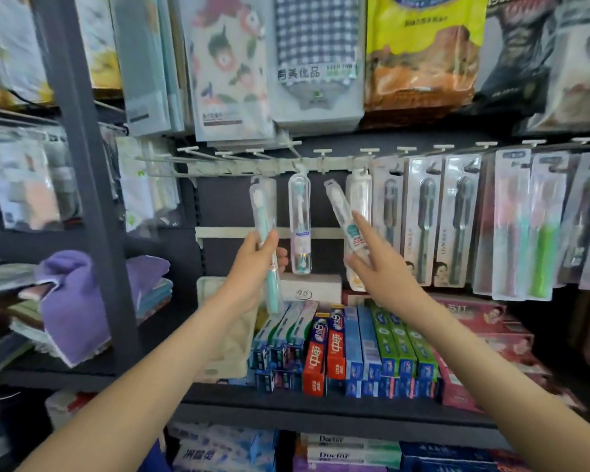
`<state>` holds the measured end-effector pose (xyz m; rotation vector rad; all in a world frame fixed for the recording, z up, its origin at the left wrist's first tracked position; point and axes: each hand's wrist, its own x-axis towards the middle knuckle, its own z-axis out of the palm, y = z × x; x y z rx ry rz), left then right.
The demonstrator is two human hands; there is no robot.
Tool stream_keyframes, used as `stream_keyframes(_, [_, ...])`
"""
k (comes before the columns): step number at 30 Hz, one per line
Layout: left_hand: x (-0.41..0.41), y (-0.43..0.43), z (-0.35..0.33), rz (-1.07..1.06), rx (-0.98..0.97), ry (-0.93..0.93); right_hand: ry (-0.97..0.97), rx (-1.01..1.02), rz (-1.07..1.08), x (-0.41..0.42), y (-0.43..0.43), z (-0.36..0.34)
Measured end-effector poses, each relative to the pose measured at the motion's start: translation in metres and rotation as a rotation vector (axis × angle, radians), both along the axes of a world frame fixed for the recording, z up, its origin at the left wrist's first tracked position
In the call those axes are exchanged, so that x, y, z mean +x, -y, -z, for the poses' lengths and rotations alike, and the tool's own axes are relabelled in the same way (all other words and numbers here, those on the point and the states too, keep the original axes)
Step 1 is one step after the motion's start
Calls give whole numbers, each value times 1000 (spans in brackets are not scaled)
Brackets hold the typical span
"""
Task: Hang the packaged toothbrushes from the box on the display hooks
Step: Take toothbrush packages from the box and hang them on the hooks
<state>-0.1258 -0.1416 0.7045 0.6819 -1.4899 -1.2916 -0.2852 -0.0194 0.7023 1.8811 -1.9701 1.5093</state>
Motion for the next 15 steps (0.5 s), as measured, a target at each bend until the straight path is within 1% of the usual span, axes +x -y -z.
stream_keyframes(5, [19, 22, -5, -48, -17, -15, -84, -88, -30, 33, 32, -10])
stream_keyframes(8, [31, 36, -6, -60, 10, -31, -84, -127, -16, 53, 56, -16])
stream_keyframes(15, [43, 54, -15, 42, 10, -48, -78, -127, 42, 79, 84, -17])
